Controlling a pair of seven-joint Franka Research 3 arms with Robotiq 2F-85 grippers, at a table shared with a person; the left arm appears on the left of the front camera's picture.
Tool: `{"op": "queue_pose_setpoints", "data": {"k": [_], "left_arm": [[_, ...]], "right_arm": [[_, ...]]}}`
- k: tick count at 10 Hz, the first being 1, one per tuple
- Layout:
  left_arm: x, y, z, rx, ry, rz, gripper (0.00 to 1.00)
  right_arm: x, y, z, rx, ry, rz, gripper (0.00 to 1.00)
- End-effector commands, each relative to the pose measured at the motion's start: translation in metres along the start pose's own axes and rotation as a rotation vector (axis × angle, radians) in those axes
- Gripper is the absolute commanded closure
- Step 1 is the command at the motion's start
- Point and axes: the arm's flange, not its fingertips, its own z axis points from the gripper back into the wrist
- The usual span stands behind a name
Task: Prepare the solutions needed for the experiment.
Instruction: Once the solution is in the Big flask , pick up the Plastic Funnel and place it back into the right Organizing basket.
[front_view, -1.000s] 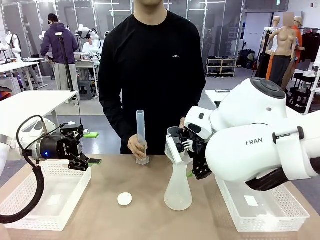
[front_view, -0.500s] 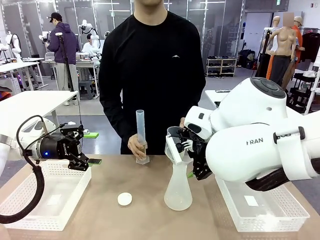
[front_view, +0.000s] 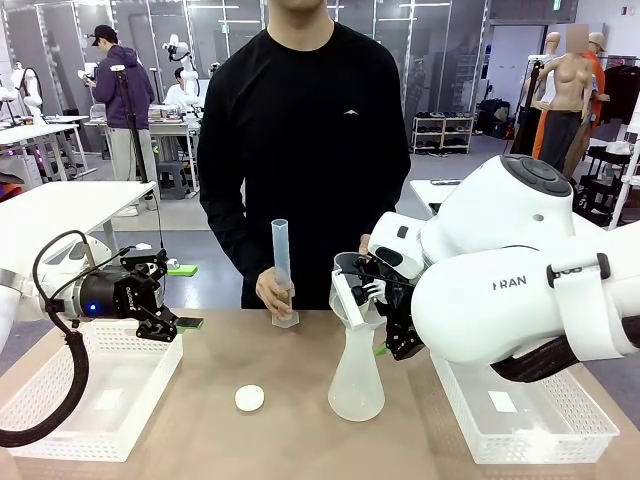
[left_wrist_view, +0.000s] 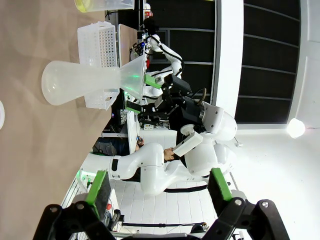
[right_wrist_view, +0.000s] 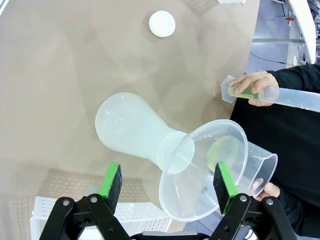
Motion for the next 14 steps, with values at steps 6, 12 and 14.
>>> {"op": "queue_pose_setpoints", "data": {"k": [6,12,14], "left_arm": [[0.0,-0.002,0.0,-0.006,0.005,0.005,0.0],[0.0,-0.002,0.0,-0.006,0.005,0.005,0.0],[0.0,-0.002,0.0,-0.006,0.005,0.005,0.0]], "right_arm": [[-0.002,-0.047,0.093,-0.134,0.047,-0.126,0.08],[-0.129,-0.088,0.129,0.079,0.423,-0.906,0.08],[-0.153,-0.072,0.123,0.146,0.446,-0.98,0.08]]}}
